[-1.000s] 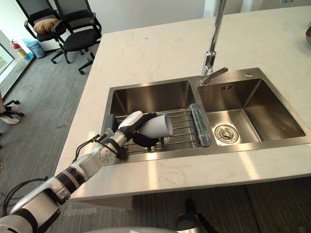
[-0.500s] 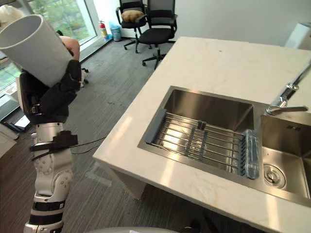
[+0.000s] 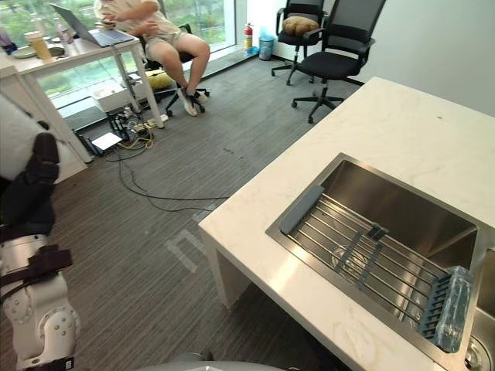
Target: Walk over to the sink, pick up the cup, carry it to the dishwasher, place the cup inside the dishwasher, then close the dishwasher door
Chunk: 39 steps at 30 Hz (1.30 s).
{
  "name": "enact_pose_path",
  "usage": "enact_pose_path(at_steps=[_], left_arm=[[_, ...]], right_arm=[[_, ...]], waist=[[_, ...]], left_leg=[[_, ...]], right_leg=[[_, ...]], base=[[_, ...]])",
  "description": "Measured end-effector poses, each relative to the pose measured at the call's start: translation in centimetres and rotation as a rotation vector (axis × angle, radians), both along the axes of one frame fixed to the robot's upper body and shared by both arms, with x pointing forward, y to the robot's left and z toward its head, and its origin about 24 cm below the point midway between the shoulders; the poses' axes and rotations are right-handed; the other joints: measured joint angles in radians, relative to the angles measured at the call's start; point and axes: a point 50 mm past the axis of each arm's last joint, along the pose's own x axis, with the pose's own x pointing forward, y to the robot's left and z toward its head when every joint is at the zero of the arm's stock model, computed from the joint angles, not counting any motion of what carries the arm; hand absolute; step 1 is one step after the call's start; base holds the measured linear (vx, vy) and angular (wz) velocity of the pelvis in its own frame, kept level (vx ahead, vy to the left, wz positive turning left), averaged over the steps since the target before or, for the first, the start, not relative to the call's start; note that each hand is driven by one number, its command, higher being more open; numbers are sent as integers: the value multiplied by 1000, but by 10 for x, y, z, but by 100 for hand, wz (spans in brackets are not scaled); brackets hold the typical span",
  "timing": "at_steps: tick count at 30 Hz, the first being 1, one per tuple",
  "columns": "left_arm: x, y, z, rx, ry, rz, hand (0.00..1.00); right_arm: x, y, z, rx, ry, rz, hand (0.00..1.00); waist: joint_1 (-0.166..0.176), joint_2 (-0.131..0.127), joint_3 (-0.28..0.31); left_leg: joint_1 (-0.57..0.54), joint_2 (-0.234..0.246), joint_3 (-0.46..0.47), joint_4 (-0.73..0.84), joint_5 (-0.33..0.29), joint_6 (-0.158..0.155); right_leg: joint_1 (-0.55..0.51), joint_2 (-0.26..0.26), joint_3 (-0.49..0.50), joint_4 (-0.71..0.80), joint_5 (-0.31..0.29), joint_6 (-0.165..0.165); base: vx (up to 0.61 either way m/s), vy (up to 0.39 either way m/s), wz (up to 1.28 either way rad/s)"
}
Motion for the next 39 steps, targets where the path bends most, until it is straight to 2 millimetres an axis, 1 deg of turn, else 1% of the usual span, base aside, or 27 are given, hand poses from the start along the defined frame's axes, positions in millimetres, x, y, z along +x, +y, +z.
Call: enact_pose_path(at_steps=[1, 2, 4, 6, 7, 8, 10, 12, 13, 14, 15, 16, 17, 18, 19, 22, 23, 24, 28, 30, 31, 33, 34, 35, 36, 38, 39], left_arm=[[-1, 1, 0, -6, -1, 7, 0], [-2, 1, -5, -31, 11, 10, 0], [-7, 1, -12, -19, 55, 0, 0], [-10, 2, -15, 6, 92, -19, 0], [-8, 5, -17, 25, 117, -47, 0], [-5, 9, -21, 33, 143, -76, 0], [-2, 10, -26, 35, 166, -105, 0], [3, 1, -29, 50, 171, -184, 0], [7, -7, -30, 65, 166, -240, 0], [10, -12, -30, 72, 162, -271, 0], [21, -23, -29, 69, 138, -327, 0], [32, -34, -26, 57, 116, -360, 0], [38, -40, -26, 37, 103, -378, 0], [42, -52, -31, -6, 116, -401, 0], [42, -56, -37, -22, 154, -401, 0], [40, -67, -50, -71, 253, -380, 0], [39, -69, -53, -78, 273, -376, 0], [38, -75, -59, -82, 323, -386, 0], [26, -93, -85, -39, 507, -392, 0], [18, -97, -95, -70, 558, -372, 0], [17, -100, -96, -79, 561, -370, 0], [18, -104, -89, -72, 528, -382, 0], [18, -105, -85, -58, 510, -395, 0], [19, -109, -79, -27, 483, -423, 0], [21, -119, -74, 37, 442, -481, 0], [22, -127, -73, 83, 431, -527, 0], [23, -131, -75, 94, 429, -548, 0]], right_arm=[[7, 0, 1, -2, -14, 18, 100], [21, -5, 4, -16, -40, 54, 100], [30, -8, 7, -20, -52, 115, 100], [28, -8, 7, -14, -44, 131, 100], [23, -7, 4, -2, -15, 129, 100], [20, -8, 2, 5, 15, 127, 100], [22, -12, 3, -7, 22, 124, 100], [16, -25, 5, -40, 59, 101, 100], [7, -34, 5, -61, 80, 71, 100], [2, -42, 8, -82, 80, 51, 100], [-1, -53, 11, -117, 72, 20, 100], [-1, -53, 11, -114, 67, -8, 100], [-8, -49, 8, -99, 78, -33, 100], [-23, -47, 5, -95, 107, -78, 100], [-35, -45, 3, -85, 150, -90, 100], [-58, -36, -2, -50, 227, -102, 100], [-56, -37, -2, -52, 225, -102, 100], [-54, -36, -2, -59, 231, -58, 100], [-48, -34, -2, -72, 240, 57, 100], [-28, -34, -1, -88, 232, 126, 100], [-22, -35, -1, -88, 228, 139, 100], [-8, -34, 0, -90, 225, 196, 100], [-5, -33, 0, -89, 218, 202, 100], [-4, -34, 1, -90, 208, 201, 100], [-7, -34, 0, -83, 207, 191, 100], [-9, -30, -1, -53, 197, 170, 100], [-10, -27, -2, -44, 191, 172, 100]], waist=[[7, 4, 9], [10, 42, 35], [11, 79, 52], [9, 94, 58], [9, 92, 57], [5, 72, 59], [-9, 81, 64], [-34, 68, 76], [-42, 84, 65], [-43, 106, 54], [-72, 125, 63], [-100, 114, 59], [-129, 106, 58], [-129, 119, 48], [-129, 117, 50], [-128, 125, 46], [-127, 127, 44], [-122, 120, 48], [-119, 98, 36], [-94, 93, 34], [-93, 85, 37], [-91, 51, 59], [-94, 41, 65], [-96, 28, 73], [-98, 25, 74], [-114, 20, 71], [-118, 19, 71]], left_leg=[[-11, 1, -6, 14, 0, -4], [-24, 12, -39, 44, 1, -16], [-29, 24, -62, 42, 19, -26], [-30, 46, -31, 18, 32, -10], [-24, 73, 39, -30, 31, -2], [-26, 94, 134, -70, 18, 28], [-63, 123, 245, -53, 12, 54], [-66, 147, 375, 39, 32, 88], [-49, 189, 449, 128, 59, 150], [-46, 216, 492, 174, 151, 217], [-81, 189, 564, 174, 175, 216], [-85, 106, 525, -9, 290, 204], [-78, 64, 510, -88, 293, 226], [-50, 83, 585, -52, 201, 243], [8, 92, 618, -37, 145, 168], [88, 75, 613, -122, 115, 53], [86, 71, 621, -128, 107, 44], [77, 59, 603, -133, 102, 37], [73, -5, 493, -224, 125, 77], [84, -35, 465, -270, 150, 75], [87, -48, 436, -267, 149, 76], [94, -73, 352, -200, 109, 91], [94, -76, 320, -170, 93, 94], [93, -76, 268, -131, 71, 98], [83, -63, 163, -84, 36, 114], [69, -62, 44, -61, 3, 138], [70, -65, -1, -63, -4, 142]], right_leg=[[15, 4, -10, -24, -14, -4], [45, 24, -39, -35, -21, -4], [62, 36, -85, -1, -50, -27], [68, 33, -133, 30, -68, -43], [64, 26, -171, 37, -65, -50], [51, 1, -209, 34, -50, -66], [25, -32, -255, 41, -37, -79], [12, -102, -309, 59, -21, -80], [8, -141, -339, 94, -20, -79], [-1, -148, -355, 136, -23, -76], [-37, -170, -354, 211, -63, -72], [-54, -96, -373, 141, -81, -111], [-49, -83, -400, 82, -68, -151], [-22, -95, -501, 51, -33, -133], [0, -117, -554, 49, -24, -121], [49, -147, -682, 45, -19, -113], [56, -148, -702, 44, -16, -108], [81, -144, -740, 24, -7, -84], [111, -94, -720, -69, 45, -67], [132, -93, -734, -94, 88, -53], [144, -106, -728, -82, 90, -51], [164, -194, -667, 117, 98, -56], [157, -218, -607, 194, 112, -78], [117, -229, -476, 301, 162, -140], [27, -181, -211, 443, 184, -155], [-27, -71, -29, 430, 34, -106], [-45, -40, 19, 363, 11, -82]], base=[[-178, -157, 51], [-239, -160, 59], [-324, -158, 78], [-225, -131, 80], [-160, -120, 95], [-192, -58, 104], [-140, 36, 81], [-72, 60, 93], [-42, 60, 88], [-86, 102, 120], [-146, 14, 175], [-203, -30, 222], [-199, -85, 238], [-148, -42, 202], [-104, 23, 169], [15, 93, 134], [11, 145, 111], [-34, 113, 83], [-28, 143, 106], [75, 93, 55], [119, 55, 87], [133, 62, 118], [117, 78, 128], [142, 20, 180], [114, -7, 190], [101, -58, 198], [110, -78, 177]])
